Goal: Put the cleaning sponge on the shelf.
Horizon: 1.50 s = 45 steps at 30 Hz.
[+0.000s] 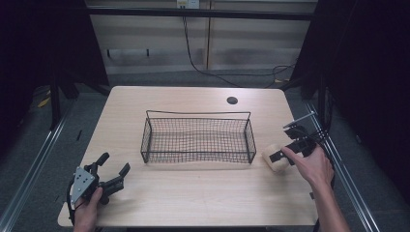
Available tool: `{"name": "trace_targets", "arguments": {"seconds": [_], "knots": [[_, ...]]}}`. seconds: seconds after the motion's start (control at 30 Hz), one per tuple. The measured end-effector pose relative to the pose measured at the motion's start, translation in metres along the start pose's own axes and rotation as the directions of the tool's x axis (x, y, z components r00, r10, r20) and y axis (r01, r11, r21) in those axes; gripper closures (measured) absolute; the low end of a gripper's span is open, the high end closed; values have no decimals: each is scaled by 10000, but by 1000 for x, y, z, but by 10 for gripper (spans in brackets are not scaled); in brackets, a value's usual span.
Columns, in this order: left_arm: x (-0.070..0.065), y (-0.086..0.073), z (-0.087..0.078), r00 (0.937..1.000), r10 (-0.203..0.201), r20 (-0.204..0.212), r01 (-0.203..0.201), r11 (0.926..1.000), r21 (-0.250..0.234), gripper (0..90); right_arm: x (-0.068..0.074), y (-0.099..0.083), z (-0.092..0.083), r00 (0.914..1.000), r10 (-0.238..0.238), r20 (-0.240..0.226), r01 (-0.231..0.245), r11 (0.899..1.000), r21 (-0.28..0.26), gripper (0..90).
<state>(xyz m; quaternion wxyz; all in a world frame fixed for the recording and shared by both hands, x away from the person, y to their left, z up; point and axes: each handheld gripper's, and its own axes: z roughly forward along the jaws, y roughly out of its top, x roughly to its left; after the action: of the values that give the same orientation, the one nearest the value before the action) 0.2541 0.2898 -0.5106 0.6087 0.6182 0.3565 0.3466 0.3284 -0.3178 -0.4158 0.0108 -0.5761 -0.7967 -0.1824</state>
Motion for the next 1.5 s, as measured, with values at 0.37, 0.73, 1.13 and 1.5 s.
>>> {"name": "trace_targets", "arguments": {"seconds": [0.37,0.73,1.13,1.5], "knots": [[0,0,0,10000,24,-3,-24,10000,10,158,-3,7,18,9990,-30,448,3,9983,585,189],[0,0,0,10000,6,13,-6,10000,-8,158,-7,6,40,9987,236,454,-287,9931,1138,214],[0,0,0,10000,20,18,-20,10000,5,158,-8,3,42,9987,325,400,-370,9924,1175,285],[0,0,0,10000,13,78,-13,10000,-4,158,-8,0,34,9980,618,139,-627,9946,831,289]]}}
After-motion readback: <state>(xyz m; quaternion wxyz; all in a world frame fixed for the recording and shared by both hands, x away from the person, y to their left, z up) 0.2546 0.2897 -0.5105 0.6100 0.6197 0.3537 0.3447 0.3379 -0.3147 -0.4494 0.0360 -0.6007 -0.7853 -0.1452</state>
